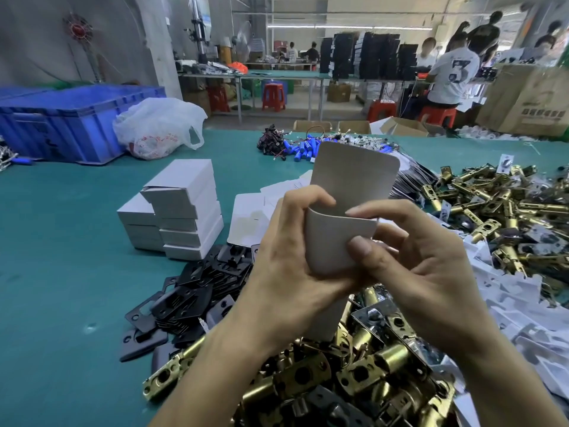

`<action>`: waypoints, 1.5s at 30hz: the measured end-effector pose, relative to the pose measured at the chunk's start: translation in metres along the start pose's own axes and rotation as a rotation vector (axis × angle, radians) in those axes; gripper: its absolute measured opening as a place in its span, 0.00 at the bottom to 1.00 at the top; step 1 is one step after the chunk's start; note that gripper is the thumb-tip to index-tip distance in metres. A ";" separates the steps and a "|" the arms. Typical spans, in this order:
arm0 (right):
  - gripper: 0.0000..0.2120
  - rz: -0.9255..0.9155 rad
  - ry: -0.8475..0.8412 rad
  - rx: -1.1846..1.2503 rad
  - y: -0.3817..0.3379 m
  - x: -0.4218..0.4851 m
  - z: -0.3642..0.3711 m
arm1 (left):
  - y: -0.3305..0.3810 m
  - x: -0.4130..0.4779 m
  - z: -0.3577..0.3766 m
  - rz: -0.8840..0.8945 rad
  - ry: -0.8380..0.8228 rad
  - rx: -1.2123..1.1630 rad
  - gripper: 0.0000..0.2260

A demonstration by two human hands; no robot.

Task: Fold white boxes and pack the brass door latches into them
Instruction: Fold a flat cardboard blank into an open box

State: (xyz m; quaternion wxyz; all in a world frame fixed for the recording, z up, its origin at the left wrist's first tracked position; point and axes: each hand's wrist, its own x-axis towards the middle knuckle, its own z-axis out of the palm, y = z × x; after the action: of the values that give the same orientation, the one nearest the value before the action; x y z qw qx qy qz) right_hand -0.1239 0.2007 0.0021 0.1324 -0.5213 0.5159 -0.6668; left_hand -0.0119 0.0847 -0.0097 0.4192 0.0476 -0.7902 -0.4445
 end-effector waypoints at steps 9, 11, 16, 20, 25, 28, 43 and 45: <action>0.09 -0.063 0.064 -0.254 -0.002 0.001 -0.004 | -0.002 0.006 -0.011 -0.057 -0.080 -0.177 0.15; 0.09 -0.107 0.074 -0.250 -0.002 0.002 -0.002 | -0.003 0.006 -0.012 -0.048 -0.067 -0.221 0.13; 0.20 -0.185 0.095 0.064 -0.006 0.003 0.009 | 0.000 0.007 -0.016 0.044 0.027 -0.262 0.07; 0.27 -0.075 0.092 0.202 -0.013 0.004 0.002 | 0.005 0.008 -0.015 0.109 0.078 -0.120 0.09; 0.20 -0.012 0.099 0.204 -0.010 0.005 0.001 | 0.004 0.007 -0.014 0.051 0.095 -0.156 0.11; 0.15 -0.018 0.077 0.185 -0.011 0.005 0.004 | 0.002 0.006 -0.013 0.009 0.097 -0.196 0.14; 0.06 0.049 0.145 0.009 -0.015 0.003 -0.003 | -0.001 0.006 -0.009 -0.088 0.049 -0.267 0.17; 0.07 0.025 0.185 -0.019 -0.018 0.003 -0.004 | 0.000 0.005 -0.009 -0.075 0.028 -0.253 0.17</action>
State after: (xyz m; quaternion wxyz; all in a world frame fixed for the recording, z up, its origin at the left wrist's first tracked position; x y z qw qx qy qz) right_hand -0.1217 0.2084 0.0187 0.0873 -0.4522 0.5387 -0.7054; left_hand -0.0093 0.0764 -0.0043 0.4159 0.0302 -0.7194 -0.5555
